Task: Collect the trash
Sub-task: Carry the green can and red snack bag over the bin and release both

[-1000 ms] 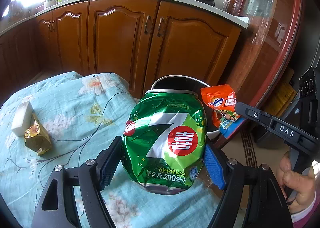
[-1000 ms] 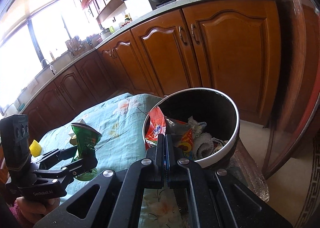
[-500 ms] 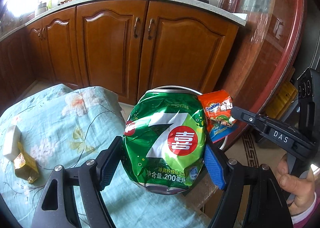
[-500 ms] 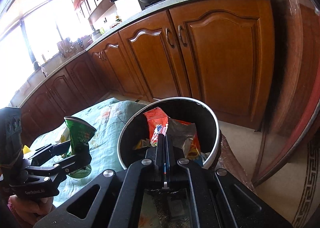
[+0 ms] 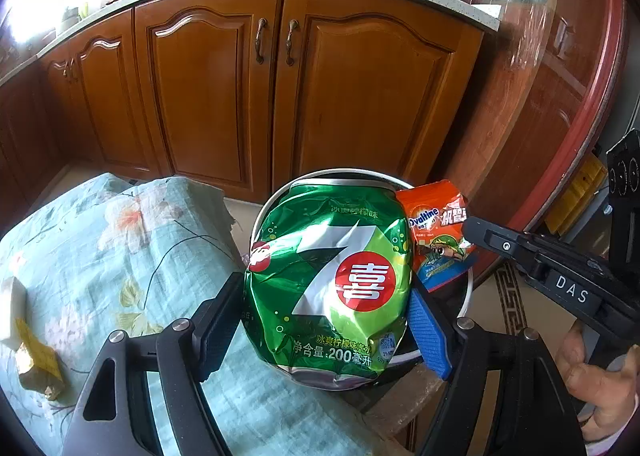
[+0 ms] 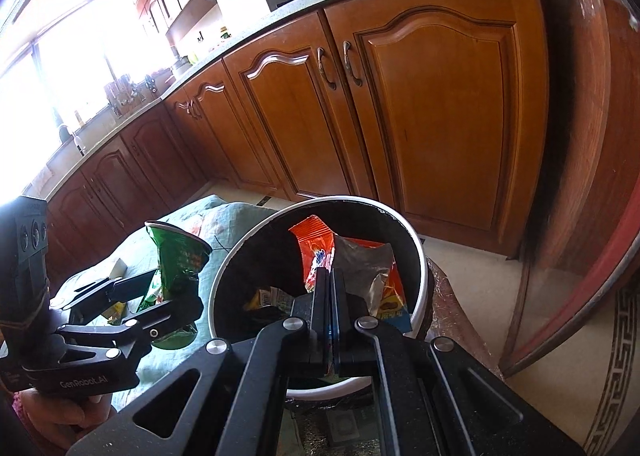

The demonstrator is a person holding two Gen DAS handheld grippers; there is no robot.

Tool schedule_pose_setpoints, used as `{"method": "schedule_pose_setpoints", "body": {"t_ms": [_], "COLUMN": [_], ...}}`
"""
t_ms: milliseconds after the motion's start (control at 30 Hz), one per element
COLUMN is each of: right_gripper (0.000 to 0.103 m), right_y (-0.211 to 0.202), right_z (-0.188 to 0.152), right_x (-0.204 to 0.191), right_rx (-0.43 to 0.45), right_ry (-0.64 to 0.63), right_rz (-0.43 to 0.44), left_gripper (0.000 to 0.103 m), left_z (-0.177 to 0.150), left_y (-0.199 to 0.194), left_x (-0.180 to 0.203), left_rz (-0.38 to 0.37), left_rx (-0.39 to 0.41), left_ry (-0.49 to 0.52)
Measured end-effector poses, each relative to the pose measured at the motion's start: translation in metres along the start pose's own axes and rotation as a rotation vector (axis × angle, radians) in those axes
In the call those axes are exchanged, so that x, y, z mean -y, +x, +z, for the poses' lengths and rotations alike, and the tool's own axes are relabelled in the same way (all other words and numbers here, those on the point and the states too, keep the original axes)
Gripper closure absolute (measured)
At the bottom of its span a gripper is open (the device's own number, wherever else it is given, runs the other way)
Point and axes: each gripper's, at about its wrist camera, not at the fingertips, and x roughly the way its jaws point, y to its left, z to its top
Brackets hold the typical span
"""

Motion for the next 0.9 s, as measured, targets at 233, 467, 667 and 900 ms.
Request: {"method": "schedule_pose_setpoints", "body": {"t_ms": [233, 467, 667, 900], "right_gripper": [0.103, 0.103, 0.097, 0.062], "right_y": [0.010, 0.021, 0.027, 0.022], "right_z": [0.004, 0.007, 0.008, 0.004], "right_x": [0.005, 0.010, 0.016, 0.019], "right_rx": [-0.019, -0.040, -0.054, -0.034], "right_ry": [0.007, 0.017, 0.046, 0.083], "right_rz": [0.001, -0.007, 0.007, 0.016], "left_gripper": [0.027, 0.027, 0.026, 0.024], "left_z": [0.006, 0.010, 0.017, 0.016], "left_y": [0.020, 0.032, 0.036, 0.029], "left_x": [0.005, 0.007, 0.009, 0.002], "left_rz": [0.000, -0.001, -0.014, -0.038], "left_rx": [-0.035, -0.060, -0.091, -0.088], "left_ry": [0.016, 0.017, 0.010, -0.017]}}
